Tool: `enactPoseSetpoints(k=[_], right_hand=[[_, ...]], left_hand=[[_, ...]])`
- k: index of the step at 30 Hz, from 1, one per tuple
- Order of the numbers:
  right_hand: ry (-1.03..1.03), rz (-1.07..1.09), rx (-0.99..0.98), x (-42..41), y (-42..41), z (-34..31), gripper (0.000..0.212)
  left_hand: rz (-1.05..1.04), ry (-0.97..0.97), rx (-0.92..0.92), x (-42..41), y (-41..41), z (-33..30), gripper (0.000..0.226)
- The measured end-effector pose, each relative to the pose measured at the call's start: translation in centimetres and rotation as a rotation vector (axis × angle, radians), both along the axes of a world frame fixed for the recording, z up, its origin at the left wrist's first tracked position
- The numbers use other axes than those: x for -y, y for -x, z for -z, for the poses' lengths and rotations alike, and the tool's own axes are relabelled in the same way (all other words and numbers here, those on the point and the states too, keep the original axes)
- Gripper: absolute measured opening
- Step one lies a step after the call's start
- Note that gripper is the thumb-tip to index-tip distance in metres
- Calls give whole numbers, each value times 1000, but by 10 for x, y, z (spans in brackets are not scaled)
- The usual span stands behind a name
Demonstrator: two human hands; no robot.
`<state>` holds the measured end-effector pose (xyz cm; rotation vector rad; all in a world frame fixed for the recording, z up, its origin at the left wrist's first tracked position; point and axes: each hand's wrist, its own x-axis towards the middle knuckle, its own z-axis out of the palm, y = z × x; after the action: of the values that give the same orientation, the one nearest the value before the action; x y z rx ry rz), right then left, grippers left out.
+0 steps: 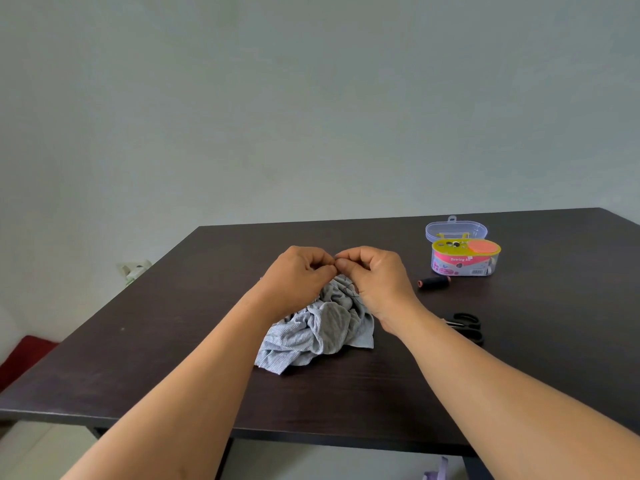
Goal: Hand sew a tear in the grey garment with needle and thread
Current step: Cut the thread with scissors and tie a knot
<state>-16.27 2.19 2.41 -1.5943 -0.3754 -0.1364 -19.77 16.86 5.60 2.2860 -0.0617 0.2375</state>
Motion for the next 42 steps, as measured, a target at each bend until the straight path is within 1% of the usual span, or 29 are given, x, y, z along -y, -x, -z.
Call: enactPoseSetpoints(k=[4, 6, 10, 13, 16, 21, 23, 27, 30, 32, 34, 36, 42], right_hand=[[110, 31, 31, -3, -2, 0, 13], [145, 27, 13, -5, -3, -1, 14], [59, -24, -127, -8, -3, -4, 15], [-1, -40, -196, -7, -1, -7, 18], [3, -37, -209, -5, 0, -8, 18], [29, -38, -208, -4, 1, -9, 16], [25, -41, -205, -4, 1, -10, 17], [11, -37, -179, -4, 3, -11, 17], [-9, -25, -169, -3, 3, -12, 16], [-10, -26, -171, -3, 2, -12, 17], [-15, -30, -173, -3, 0, -11, 16], [-24, -34, -168, -2, -1, -11, 15], [-24, -38, -132, 1, -1, -10, 15]], left_hand=[[-37, -58, 26, -1, -2, 3, 16], [-63, -64, 41, -1, -2, 5, 16], [-96, -53, 40, -1, -2, 5, 15], [-132, 4, 43, -1, -1, 5, 16], [-167, 67, 85, 0, 3, 3, 18], [-155, 129, 189, 6, 8, 3, 11], [-131, 96, 228, 8, 8, 5, 9], [-144, 23, 296, 10, 5, 10, 13], [-181, 52, 264, 14, 5, 9, 11], [-209, 159, 196, 16, 4, 7, 8], [-201, 271, 124, 17, 4, 4, 12], [-185, 331, 90, 17, 2, 5, 14], [-185, 322, 53, 14, 0, 8, 14]])
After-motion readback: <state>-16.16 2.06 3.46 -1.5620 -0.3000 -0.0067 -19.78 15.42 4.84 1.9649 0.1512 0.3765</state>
